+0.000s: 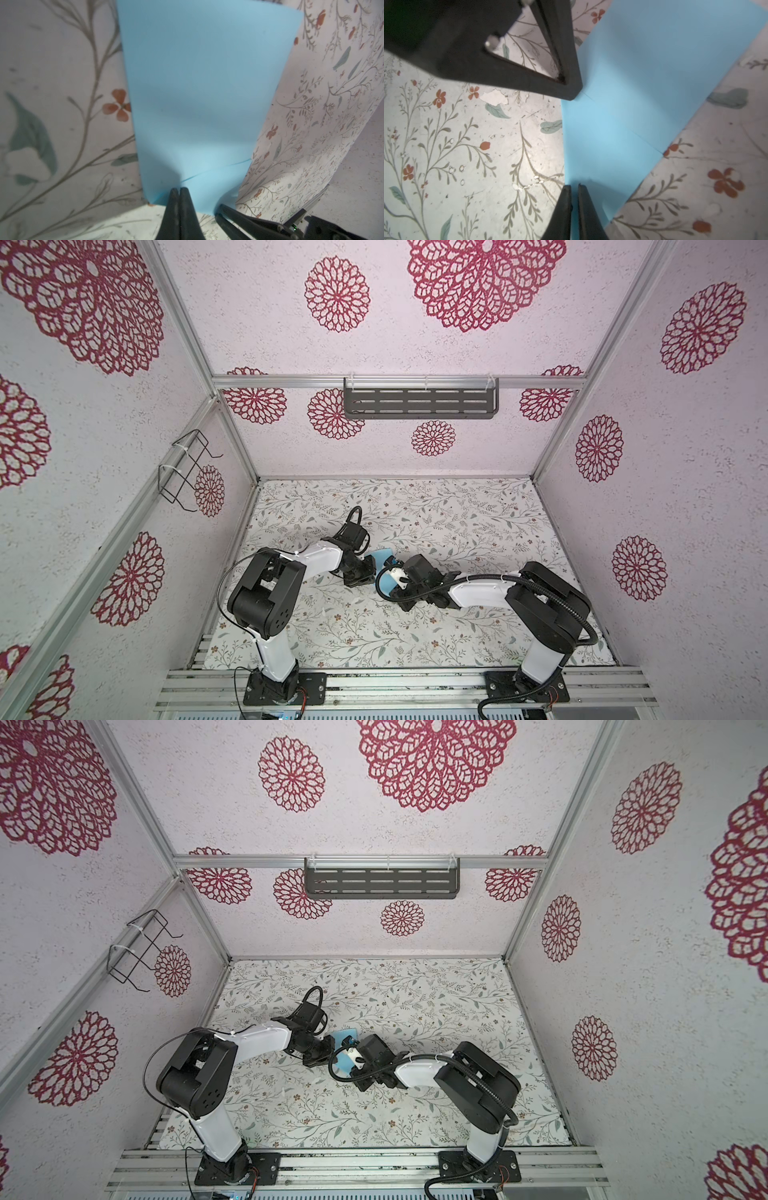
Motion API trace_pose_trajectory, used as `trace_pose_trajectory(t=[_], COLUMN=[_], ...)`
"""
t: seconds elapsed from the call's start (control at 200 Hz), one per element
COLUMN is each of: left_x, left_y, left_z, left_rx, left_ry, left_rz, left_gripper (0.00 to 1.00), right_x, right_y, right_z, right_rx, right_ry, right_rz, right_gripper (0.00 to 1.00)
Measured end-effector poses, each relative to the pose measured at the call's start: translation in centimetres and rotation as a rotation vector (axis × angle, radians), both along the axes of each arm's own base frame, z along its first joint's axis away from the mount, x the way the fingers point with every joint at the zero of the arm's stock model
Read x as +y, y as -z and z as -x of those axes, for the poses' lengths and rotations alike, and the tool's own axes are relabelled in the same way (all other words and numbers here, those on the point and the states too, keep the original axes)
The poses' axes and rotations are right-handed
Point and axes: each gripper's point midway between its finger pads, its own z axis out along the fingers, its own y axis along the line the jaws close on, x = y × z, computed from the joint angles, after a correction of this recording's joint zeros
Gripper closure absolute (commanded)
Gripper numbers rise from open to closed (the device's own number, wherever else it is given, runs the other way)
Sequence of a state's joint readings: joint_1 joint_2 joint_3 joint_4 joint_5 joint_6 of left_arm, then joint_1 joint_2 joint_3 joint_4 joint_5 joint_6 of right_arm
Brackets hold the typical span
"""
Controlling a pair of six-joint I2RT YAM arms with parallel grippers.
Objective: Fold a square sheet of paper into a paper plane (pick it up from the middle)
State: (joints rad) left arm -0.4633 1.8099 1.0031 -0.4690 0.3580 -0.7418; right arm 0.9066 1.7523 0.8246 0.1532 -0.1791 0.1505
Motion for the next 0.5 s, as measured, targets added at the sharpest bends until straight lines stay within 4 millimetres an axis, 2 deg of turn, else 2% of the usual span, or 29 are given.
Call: trace_pose_trajectory(t=[0.24, 0.5], left_x=[0.2, 0.3], left_y=[0.3, 0.4], left_z=[-0.1, -0.1], left_rx=[-0.005, 0.004], left_ry=[0.003, 0.003], left_rz=[-0.041, -0.057], left_gripper=[1.00, 1.00], right_x=[-0.2, -1.3], right_y=[0.1, 0.1], right_z=[0.1, 1.0], right_rx=[0.010, 0.038], right_ry=[0.001, 0.000], right_rz=[0.016, 0.052], right_gripper=[0.86, 0.87])
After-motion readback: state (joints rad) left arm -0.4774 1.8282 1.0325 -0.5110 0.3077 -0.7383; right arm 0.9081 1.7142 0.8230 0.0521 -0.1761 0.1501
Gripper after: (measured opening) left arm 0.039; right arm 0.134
